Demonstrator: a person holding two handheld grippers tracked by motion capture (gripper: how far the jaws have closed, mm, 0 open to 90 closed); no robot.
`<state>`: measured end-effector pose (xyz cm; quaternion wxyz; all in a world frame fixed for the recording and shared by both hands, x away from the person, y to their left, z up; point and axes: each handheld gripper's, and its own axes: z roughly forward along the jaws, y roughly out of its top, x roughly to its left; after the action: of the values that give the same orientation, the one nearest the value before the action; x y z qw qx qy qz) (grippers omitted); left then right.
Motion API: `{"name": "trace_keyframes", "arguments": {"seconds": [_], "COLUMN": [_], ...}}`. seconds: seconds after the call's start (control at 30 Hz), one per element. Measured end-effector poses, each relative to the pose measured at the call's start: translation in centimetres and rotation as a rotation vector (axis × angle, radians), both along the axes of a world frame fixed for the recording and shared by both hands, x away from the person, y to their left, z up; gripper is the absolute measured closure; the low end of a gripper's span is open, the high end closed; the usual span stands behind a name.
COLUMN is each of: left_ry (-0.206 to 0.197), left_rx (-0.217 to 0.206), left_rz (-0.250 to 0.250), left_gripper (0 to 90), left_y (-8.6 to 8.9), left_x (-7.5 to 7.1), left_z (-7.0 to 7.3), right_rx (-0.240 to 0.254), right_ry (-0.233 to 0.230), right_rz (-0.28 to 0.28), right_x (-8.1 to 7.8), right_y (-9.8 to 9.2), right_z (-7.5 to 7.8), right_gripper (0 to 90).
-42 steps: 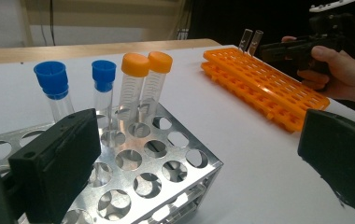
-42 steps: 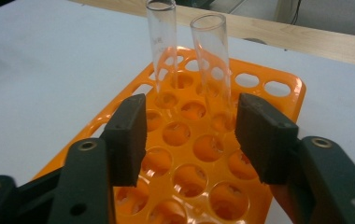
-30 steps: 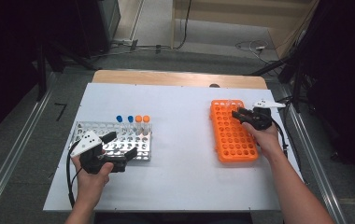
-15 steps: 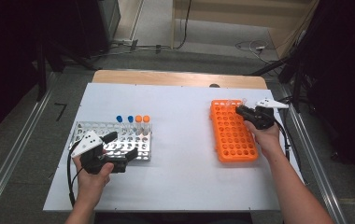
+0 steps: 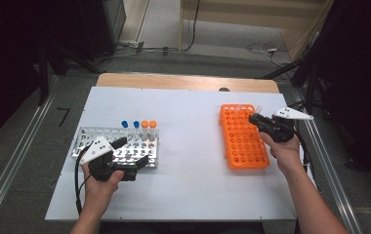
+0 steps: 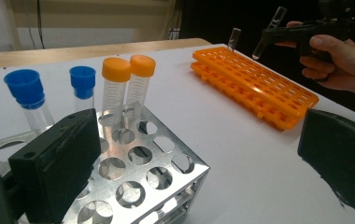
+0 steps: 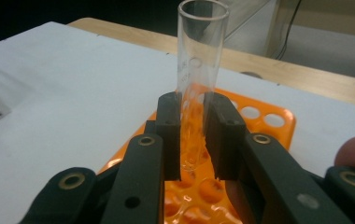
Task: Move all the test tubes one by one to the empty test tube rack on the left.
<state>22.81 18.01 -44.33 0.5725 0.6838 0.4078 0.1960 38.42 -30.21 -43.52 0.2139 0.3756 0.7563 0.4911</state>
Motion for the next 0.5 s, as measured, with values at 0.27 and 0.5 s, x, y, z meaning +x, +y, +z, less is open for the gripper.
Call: {"name": "trace_keyframes", "arguments": {"seconds": [0.27, 0.5], "left_ry": [-0.005, -0.016], "left_rx": [0.016, 0.021], "left_rz": [-0.022, -0.048], "left_gripper": [0.0, 0.0], "left_y": [-0.8, -2.0], "left_x": [0.1, 0.3], "left_z": [0.1, 0.5], "right_rx": [0.019, 0.023], "right_ry": [0.003, -0.006], "right_rz": [0.028, 0.068], "right_x": [-3.1, -6.0], "right_y": [0.6, 1.7], "right_z": [0.1, 0.2], "right_gripper": [74.0, 74.0]}}
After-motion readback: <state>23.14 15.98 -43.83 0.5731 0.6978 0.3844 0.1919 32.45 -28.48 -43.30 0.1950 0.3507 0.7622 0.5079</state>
